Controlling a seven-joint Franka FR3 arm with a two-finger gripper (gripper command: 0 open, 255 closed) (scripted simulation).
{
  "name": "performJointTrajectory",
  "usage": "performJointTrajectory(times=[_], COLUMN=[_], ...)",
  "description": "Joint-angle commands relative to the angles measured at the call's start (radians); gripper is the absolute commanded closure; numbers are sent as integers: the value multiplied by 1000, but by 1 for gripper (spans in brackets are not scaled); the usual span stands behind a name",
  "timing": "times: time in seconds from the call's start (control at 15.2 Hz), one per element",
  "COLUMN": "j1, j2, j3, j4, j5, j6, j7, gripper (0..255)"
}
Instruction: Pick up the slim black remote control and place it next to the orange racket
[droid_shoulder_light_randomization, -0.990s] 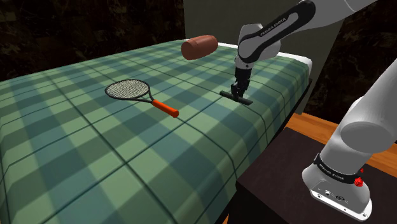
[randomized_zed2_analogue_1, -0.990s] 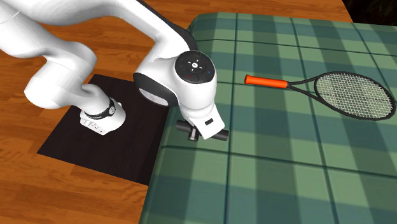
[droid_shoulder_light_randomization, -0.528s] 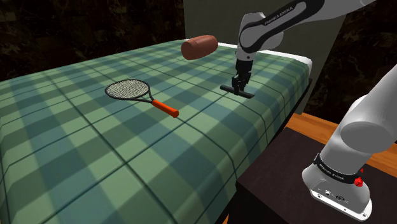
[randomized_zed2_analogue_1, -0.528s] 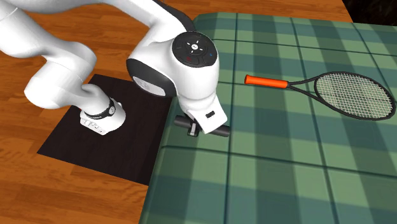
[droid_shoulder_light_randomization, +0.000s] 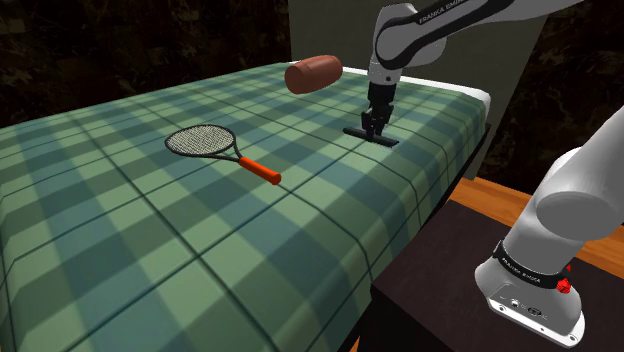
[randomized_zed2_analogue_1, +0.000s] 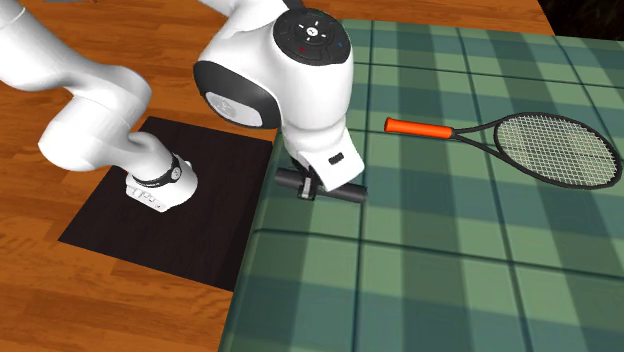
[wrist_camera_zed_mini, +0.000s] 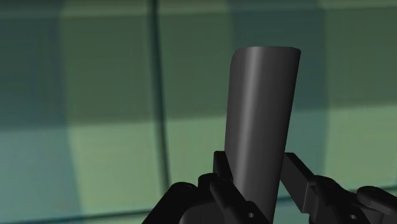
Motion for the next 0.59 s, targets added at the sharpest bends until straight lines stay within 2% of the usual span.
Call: performJointTrajectory(times=[0.0, 0.53], j1=[20, 105], j2=[17, 123], j3=[27, 139], j4=[19, 132], j5=[8, 25], j6=[0, 9], j7=[43, 230], gripper=[255, 255])
